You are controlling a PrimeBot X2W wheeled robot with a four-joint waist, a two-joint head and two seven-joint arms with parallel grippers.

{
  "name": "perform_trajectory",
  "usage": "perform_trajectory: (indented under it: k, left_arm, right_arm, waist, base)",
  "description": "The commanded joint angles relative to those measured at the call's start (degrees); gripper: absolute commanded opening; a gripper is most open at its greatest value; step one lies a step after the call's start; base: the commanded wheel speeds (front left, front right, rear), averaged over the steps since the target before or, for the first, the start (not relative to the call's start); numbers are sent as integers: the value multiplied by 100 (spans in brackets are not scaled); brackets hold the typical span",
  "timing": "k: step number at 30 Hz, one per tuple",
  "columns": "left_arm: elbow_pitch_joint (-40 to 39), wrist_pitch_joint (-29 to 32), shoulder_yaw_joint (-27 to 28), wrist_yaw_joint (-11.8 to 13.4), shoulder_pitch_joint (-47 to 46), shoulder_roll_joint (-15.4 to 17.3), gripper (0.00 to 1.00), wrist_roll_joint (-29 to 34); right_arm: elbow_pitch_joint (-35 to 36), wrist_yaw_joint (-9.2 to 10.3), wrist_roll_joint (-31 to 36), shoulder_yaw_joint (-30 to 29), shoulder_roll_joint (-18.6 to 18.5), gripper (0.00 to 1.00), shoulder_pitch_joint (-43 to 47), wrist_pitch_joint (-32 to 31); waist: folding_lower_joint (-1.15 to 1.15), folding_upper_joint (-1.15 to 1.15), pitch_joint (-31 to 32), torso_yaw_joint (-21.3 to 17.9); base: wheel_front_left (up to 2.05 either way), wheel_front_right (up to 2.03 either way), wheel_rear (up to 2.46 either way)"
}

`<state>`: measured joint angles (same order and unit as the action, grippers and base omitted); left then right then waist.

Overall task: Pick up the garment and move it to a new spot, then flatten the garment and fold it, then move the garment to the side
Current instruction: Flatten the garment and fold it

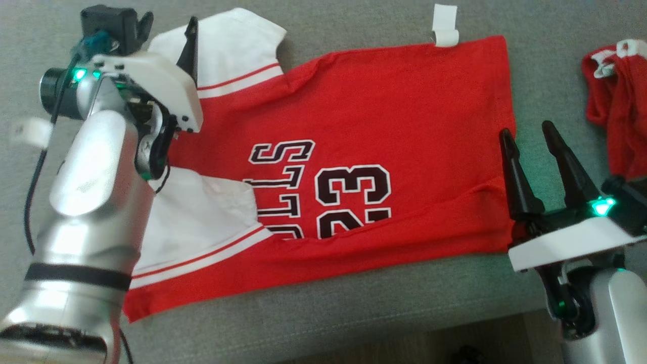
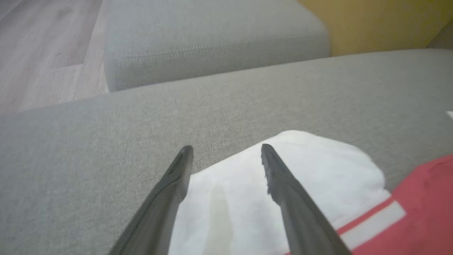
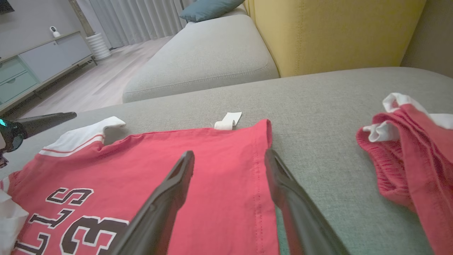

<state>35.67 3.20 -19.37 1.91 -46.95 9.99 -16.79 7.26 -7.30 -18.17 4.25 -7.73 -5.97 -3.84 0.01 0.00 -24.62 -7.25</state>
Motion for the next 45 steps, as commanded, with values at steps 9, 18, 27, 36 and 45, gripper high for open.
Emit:
perform_trajectory:
  k: [9, 18, 27, 36, 45]
  left_arm:
    - [1419, 364, -159, -187, -980, 86, 100, 168]
    - [2493, 971, -415, -198, -1302, -51, 0, 260]
    - [2528, -19, -448, 24, -1329, -137, 0, 280]
    - [2403, -948, -449, 55, -1414, -282, 0, 204]
    - [2412, -1485, -468, -26, -1448, -431, 0, 65]
  right_arm:
    - [36, -19, -128, 148, 5, 100, -182, 88]
    - [-44, -19, -155, 27, 2, 100, -214, -5]
    - [-389, -19, -164, -207, -247, 100, -753, -263]
    - [-1903, -19, -757, 88, -851, 100, -2231, -593]
    - [-3577, -19, -1165, 733, -1211, 100, -3321, -1035]
  waist:
    - [-1, 0, -206, -157]
    - [-1, 0, -167, -169]
    - [-1, 0, -54, -70]
    - [-1, 0, -123, 198]
    - [-1, 0, -227, 406]
  base:
    - [0, 0, 0]
    - [0, 0, 0]
    - [0, 0, 0]
    - [0, 0, 0]
    - [0, 0, 0]
